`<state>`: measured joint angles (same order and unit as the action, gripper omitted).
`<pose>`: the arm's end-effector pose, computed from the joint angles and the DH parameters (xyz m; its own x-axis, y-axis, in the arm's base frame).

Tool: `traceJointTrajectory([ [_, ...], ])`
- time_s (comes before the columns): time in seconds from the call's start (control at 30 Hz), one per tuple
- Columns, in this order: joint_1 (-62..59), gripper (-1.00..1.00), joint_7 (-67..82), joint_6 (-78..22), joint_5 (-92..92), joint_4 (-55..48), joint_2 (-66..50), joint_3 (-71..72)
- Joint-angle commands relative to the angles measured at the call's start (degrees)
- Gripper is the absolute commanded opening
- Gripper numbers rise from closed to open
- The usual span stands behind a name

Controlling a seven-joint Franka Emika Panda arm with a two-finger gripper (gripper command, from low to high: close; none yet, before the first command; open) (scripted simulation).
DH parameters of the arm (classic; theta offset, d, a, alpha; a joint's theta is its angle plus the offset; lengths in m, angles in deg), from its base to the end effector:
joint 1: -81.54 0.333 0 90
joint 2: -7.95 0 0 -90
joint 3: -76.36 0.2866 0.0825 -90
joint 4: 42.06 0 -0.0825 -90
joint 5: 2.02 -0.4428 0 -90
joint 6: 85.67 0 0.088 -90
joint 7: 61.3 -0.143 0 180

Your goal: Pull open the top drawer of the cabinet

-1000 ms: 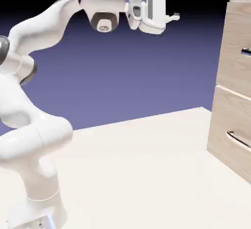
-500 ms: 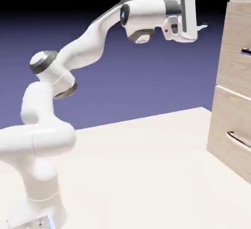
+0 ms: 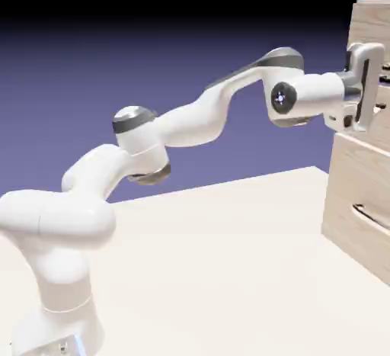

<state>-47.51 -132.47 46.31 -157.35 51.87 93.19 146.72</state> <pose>0.7339 -0.1428 0.5775 0.0002 -0.7078 -0.7064 -0.0003 0.7064 -0.7078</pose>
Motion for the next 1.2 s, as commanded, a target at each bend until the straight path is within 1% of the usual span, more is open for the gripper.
traceJointTrajectory([
  [0.0,-1.21,0.00,-0.43,0.87,-0.05,-2.08,-0.07,0.19],
  [0.1,-4.27,0.00,-1.53,3.06,-0.19,-7.35,-0.24,0.68],
  [0.13,-4.27,-1.00,-1.53,3.06,-0.19,-7.35,-0.24,0.68],
  [0.17,-4.27,-1.00,-1.53,3.06,-0.19,-7.35,-0.24,0.68],
  [0.7,15.16,-1.00,4.35,-10.83,2.27,25.86,1.41,-3.97],
  [1.17,32.14,-1.00,7.08,-22.26,11.14,53.89,5.54,-14.16],
])
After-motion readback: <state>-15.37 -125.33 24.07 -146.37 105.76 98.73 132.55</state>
